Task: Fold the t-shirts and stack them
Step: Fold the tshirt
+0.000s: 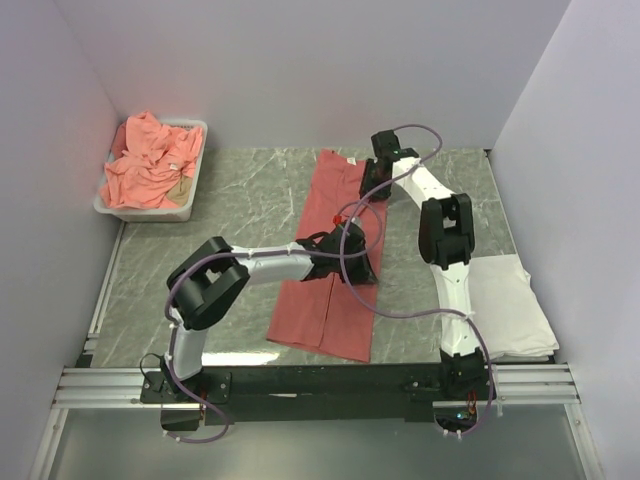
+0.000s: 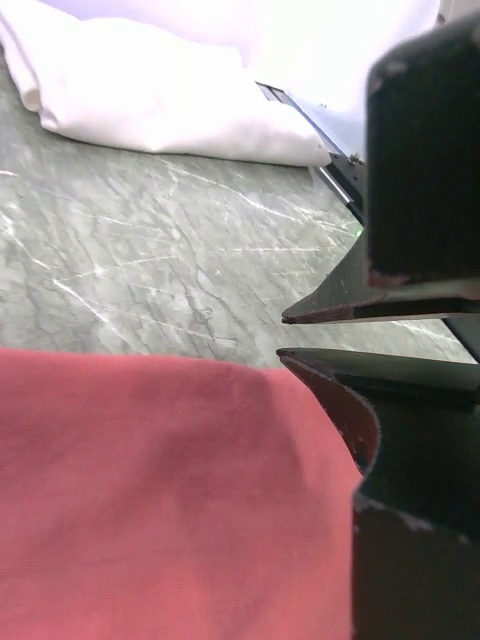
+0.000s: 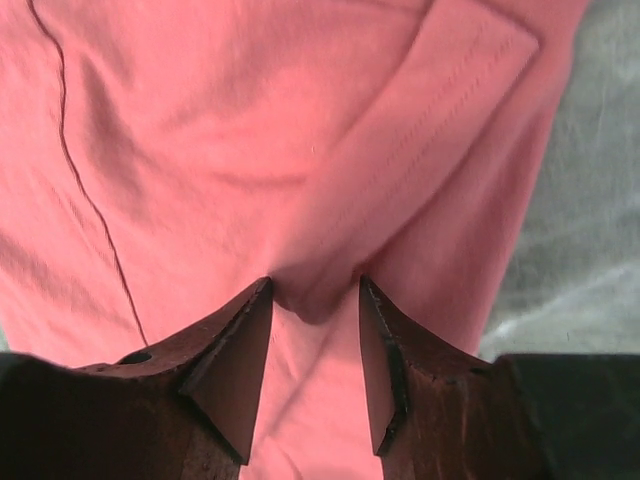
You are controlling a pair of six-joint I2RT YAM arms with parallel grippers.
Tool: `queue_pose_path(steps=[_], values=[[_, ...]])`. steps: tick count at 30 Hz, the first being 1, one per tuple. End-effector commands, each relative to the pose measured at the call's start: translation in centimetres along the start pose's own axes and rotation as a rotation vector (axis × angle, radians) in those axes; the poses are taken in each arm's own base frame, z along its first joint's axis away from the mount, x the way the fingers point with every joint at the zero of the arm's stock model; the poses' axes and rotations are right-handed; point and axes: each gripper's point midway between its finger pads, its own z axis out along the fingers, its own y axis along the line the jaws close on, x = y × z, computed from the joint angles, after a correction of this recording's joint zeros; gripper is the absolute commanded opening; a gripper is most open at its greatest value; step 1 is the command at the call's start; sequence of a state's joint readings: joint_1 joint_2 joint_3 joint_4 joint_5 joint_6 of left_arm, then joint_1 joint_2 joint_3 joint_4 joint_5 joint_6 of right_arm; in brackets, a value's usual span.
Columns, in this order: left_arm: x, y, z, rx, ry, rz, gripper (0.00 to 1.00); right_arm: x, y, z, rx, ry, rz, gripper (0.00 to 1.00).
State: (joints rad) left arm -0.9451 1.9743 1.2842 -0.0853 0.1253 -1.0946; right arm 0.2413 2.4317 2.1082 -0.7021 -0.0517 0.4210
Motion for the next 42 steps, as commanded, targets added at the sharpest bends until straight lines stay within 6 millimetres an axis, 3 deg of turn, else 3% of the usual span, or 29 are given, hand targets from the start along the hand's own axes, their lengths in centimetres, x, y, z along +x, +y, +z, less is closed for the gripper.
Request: queue_pose_path(steps=[1, 5, 6, 7, 8, 9, 10, 12, 13, 15, 16, 18, 19, 21, 24, 28, 36, 42], values=[[-2.1, -3.6, -3.0, 0.103, -0.045, 0.026, 0.22, -2.8, 1.6, -5.5, -0.061, -0.096, -0.001, 0.48], [-2.9, -1.5, -5.0, 0.064, -0.073, 0.020, 0.23, -2.6, 1.6, -8.0, -0.071, -0.103, 0.031, 0.48], [-3.3, -1.5, -6.2, 0.073, -0.091, 0.020, 0.23, -2.8, 1.9, -9.4, -0.085, -0.121, 0.045, 0.49], [-2.7, 0.3, -6.4, 0.038, -0.085, 0.013, 0.23, -1.3, 1.5, -9.1, -0.077, -0.091, 0.054, 0.49], [-2.9, 1.4, -6.9, 0.014, -0.095, 0.009, 0.22, -1.2, 1.5, -9.4, -0.088, -0.102, 0.065, 0.48], [-3.2, 1.8, -7.9, 0.005, -0.122, 0.012, 0.22, -1.1, 1.9, -10.8, -0.113, -0.123, 0.076, 0.48], [-2.7, 3.4, -8.1, -0.036, -0.119, 0.013, 0.22, 0.8, 1.3, -10.2, -0.104, -0.088, 0.077, 0.48], [-2.3, 5.4, -8.8, -0.107, -0.127, 0.030, 0.21, 1.8, 1.1, -10.4, -0.098, -0.085, 0.080, 0.48], [-2.0, 6.4, -9.2, -0.130, -0.134, 0.036, 0.20, 3.2, 1.1, -10.7, -0.095, -0.069, 0.074, 0.48], [-1.2, 7.4, -9.7, -0.147, -0.122, 0.039, 0.19, 4.1, 1.7, -11.6, -0.125, -0.082, 0.080, 0.47], [-0.4, 8.5, -9.7, -0.169, -0.105, 0.040, 0.18, 6.1, 1.5, -11.0, -0.115, -0.050, 0.072, 0.47], [0.3, 9.8, -9.6, -0.209, -0.107, 0.040, 0.17, 7.2, 2.2, -11.3, -0.137, -0.056, 0.065, 0.46], [0.9, 10.6, -9.5, -0.221, -0.097, 0.042, 0.15, 9.2, 2.5, -10.8, -0.128, -0.025, 0.042, 0.45], [2.2, 11.2, -9.2, -0.227, -0.076, 0.041, 0.14, 11.0, 2.4, -10.1, -0.110, -0.001, 0.029, 0.45], [3.9, 11.2, -8.4, -0.229, -0.044, 0.048, 0.13, 13.1, 1.7, -8.8, -0.072, 0.032, 0.019, 0.45], [5.8, 10.1, -7.3, -0.198, -0.013, 0.034, 0.13, 14.1, 0.3, -7.4, -0.015, 0.055, 0.008, 0.45], [7.1, 8.2, -5.7, -0.156, 0.020, 0.015, 0.13, 12.2, -2.4, -5.9, 0.065, 0.047, 0.013, 0.45], [6.8, 6.7, -5.0, -0.113, 0.022, 0.020, 0.16, 11.1, -2.8, -5.5, 0.062, 0.051, 0.009, 0.45]])
